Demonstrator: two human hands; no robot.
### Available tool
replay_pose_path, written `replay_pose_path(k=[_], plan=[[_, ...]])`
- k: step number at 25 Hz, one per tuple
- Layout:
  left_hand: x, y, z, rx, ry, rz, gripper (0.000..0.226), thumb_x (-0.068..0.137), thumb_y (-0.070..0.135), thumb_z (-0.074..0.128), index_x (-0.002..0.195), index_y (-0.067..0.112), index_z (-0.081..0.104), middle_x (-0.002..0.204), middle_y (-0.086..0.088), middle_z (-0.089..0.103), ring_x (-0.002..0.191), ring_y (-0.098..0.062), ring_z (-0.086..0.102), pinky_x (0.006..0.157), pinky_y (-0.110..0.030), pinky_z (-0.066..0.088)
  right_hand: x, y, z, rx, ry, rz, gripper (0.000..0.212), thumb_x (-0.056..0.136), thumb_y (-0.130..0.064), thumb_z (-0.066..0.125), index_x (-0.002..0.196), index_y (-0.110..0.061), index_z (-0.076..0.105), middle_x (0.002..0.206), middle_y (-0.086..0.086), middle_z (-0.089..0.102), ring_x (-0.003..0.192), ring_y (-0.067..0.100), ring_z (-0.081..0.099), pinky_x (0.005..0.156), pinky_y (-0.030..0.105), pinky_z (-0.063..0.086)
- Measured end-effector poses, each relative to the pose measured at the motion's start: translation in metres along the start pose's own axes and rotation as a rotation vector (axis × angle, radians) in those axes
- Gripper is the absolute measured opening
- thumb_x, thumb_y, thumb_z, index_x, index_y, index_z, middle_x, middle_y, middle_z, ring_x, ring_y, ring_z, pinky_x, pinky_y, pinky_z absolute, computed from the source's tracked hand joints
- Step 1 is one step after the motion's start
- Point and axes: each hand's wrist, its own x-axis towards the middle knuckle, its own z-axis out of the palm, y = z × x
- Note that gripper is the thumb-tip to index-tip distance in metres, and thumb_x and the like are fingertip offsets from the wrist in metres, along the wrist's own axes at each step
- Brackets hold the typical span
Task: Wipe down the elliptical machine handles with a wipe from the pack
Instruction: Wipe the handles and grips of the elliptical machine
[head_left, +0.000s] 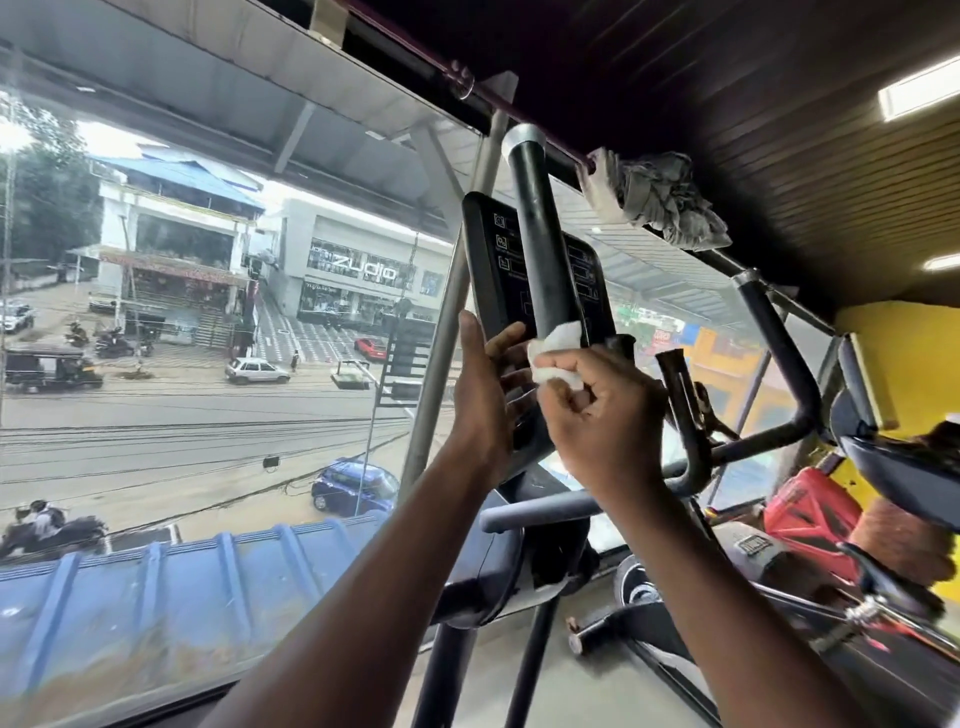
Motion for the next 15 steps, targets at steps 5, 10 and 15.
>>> replay_pose_path(k=[5,10,15], plan=[[-0.016,-0.015,-0.018,0.065,0.004,0.060,0.061,0.098,0.060,0.026,0.102,0.016,0.069,0.070,0.011,0.067,0.064,-0.002,0.062,0.061,-0.020,0.047,-0.055,0.001,0.020,-0.014,0.194,0.026,0.028,0.078,0.001,0.060,0.099,-0.009,0.075,0.080,0.007,0.069,0.061,0.018,0.063,0.059,0.029,0.056],[-0.026,-0.028,-0.051,0.073,0.140,0.057,0.034,0.098,0.038,0.050,0.082,0.014,0.069,0.067,0.001,0.059,0.057,-0.010,0.055,0.057,-0.025,0.043,-0.107,-0.027,0.059,0.203,0.034,0.413,0.029,0.084,-0.006,0.058,0.107,-0.016,0.073,0.101,-0.007,0.073,0.091,0.009,0.069,0.084,0.023,0.054],[-0.014,-0.018,-0.109,0.174,0.213,-0.108,0.031,0.098,0.036,0.049,0.089,0.012,0.065,0.071,-0.002,0.061,0.054,-0.009,0.058,0.045,-0.017,0.043,-0.098,-0.033,0.115,0.719,-0.073,1.009,0.016,0.095,-0.010,0.056,0.098,-0.022,0.067,0.062,-0.009,0.063,0.054,0.009,0.054,0.054,0.028,0.046]])
